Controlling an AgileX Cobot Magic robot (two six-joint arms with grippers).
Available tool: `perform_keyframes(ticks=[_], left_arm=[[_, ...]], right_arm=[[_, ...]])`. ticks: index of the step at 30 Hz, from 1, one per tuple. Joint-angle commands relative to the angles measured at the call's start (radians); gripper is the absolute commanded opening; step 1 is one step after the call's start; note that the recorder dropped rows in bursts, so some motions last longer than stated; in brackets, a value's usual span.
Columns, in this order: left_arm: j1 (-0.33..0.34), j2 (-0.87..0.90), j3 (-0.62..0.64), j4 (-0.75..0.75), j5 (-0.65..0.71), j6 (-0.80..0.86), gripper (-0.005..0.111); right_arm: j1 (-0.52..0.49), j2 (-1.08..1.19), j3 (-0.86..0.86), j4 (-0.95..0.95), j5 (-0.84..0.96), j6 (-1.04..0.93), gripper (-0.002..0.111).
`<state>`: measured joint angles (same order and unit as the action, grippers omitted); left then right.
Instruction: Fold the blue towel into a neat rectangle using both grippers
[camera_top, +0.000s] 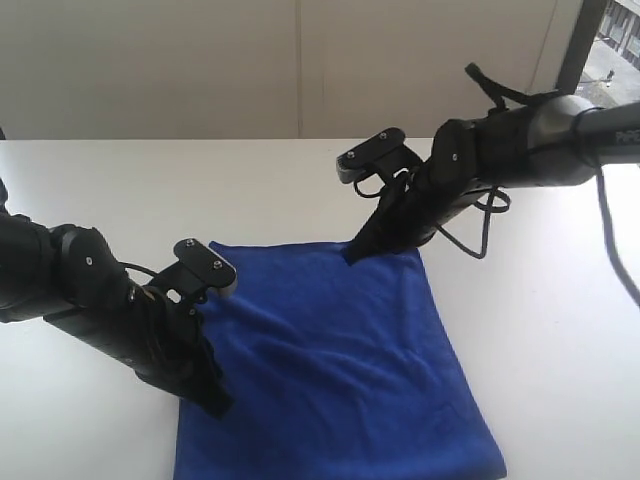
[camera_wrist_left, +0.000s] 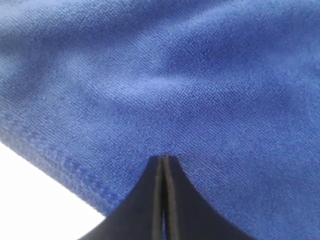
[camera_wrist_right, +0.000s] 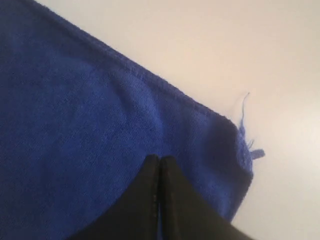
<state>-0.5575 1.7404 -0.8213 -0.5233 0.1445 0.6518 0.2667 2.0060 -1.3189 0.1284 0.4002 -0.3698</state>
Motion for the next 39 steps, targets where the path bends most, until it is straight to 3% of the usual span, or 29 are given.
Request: perform_keyframes(ticks=[1, 31, 39], left_arm=[[-0.003, 0.006, 0.019, 0.008, 0.035, 0.0, 0.0], [-0.003, 0.002, 0.019, 0.008, 0.097, 0.0, 0.0], [-0.003, -0.146, 0.017, 0.008, 0.069, -0.005, 0.0]], right_arm=[[-0.008, 0.057, -0.03, -0.04, 0.002, -0.017, 0.0], [-0.009, 0.172, -0.116, -0.15, 0.021, 0.016, 0.0], [-0.009, 0.097, -0.115, -0.15, 0.019, 0.016, 0.0]])
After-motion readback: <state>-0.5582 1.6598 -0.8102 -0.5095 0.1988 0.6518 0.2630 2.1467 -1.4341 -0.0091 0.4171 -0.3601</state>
